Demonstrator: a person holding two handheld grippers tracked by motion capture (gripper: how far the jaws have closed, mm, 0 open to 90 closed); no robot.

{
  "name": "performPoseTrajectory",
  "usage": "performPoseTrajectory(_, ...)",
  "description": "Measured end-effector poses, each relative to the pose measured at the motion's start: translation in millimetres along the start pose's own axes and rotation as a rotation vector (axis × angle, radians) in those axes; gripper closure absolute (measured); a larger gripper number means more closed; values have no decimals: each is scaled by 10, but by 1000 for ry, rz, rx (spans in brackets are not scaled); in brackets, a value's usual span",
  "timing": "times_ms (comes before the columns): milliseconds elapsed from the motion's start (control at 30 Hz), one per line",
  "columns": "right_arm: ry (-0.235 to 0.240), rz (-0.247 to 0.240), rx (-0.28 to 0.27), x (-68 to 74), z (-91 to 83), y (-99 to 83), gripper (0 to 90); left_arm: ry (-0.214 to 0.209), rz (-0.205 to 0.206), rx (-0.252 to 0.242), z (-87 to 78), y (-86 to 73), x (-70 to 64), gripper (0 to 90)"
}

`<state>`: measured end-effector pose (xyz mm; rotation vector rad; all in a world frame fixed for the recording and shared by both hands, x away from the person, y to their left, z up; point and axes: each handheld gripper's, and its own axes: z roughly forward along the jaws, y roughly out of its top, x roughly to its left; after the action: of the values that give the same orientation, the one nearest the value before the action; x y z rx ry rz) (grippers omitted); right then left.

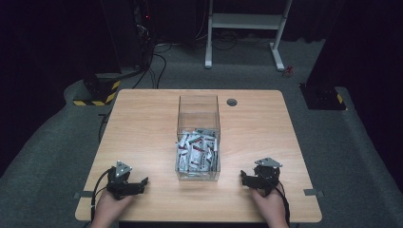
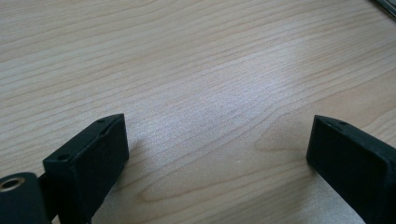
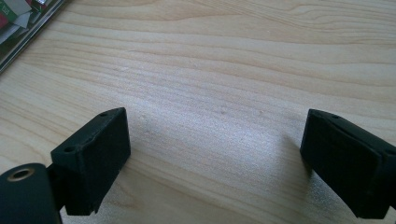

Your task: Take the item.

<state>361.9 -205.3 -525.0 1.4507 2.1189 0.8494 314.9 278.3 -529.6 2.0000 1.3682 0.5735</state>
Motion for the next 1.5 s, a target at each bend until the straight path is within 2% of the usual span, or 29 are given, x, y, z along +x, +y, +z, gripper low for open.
performPoseTrajectory(300,3,-7,-1,-4,-2,-2,84,0,-1,3,-2,2,0,58)
performPoseTrajectory(533,27,-30,2,-33,-21,-19,84,0,1,6,-5,1,3,55)
performPoseTrajectory(800,30,-28,2,-39,-18,-17,80,2,-2,41,-25,42,28,75)
performPoseTrajectory(967,34,-33,2,-38,-14,-13,80,-11,-23,16,-73,64,38,78)
performPoseTrajectory(1200,36,-38,2,-39,-13,-12,81,-22,-3,-23,-130,87,26,85)
performPoseTrajectory(1367,37,-38,2,-39,-13,-12,80,-52,-22,-46,-160,102,13,89)
performPoseTrajectory(1500,37,-38,2,-39,-13,-12,80,-71,-13,-53,-174,123,-12,88)
